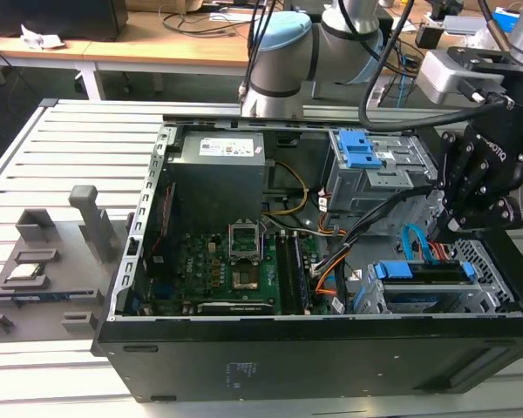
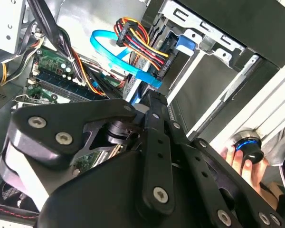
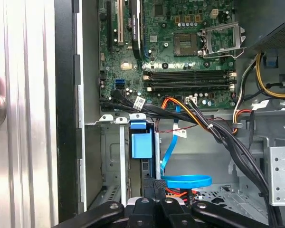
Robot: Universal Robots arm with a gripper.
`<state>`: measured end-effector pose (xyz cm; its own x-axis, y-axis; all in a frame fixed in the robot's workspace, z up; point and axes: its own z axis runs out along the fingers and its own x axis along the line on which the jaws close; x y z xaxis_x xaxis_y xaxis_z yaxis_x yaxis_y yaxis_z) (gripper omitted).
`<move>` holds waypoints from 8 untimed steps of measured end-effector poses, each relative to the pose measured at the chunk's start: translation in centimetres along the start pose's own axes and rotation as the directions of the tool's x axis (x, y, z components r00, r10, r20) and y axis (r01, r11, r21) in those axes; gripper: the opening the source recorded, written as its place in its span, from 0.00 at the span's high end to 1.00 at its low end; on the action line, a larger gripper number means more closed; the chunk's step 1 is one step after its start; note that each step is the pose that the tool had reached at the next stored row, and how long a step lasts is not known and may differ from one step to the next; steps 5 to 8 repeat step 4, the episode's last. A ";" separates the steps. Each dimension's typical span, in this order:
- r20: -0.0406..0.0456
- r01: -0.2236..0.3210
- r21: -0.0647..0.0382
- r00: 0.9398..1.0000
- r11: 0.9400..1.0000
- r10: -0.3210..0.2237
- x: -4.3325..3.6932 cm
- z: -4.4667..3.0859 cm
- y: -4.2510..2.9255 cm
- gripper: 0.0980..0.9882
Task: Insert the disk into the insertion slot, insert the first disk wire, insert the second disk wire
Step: 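Insert the second disk wire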
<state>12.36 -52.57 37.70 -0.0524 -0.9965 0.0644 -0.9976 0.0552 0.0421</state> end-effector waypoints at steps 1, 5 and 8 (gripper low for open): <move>0.000 0.000 0.000 1.000 1.000 0.000 0.00 -0.01 0.00 0.99; 0.000 0.000 0.000 1.000 1.000 0.000 0.00 0.00 0.00 0.99; 0.000 0.000 0.000 1.000 1.000 0.000 0.00 0.00 0.00 0.99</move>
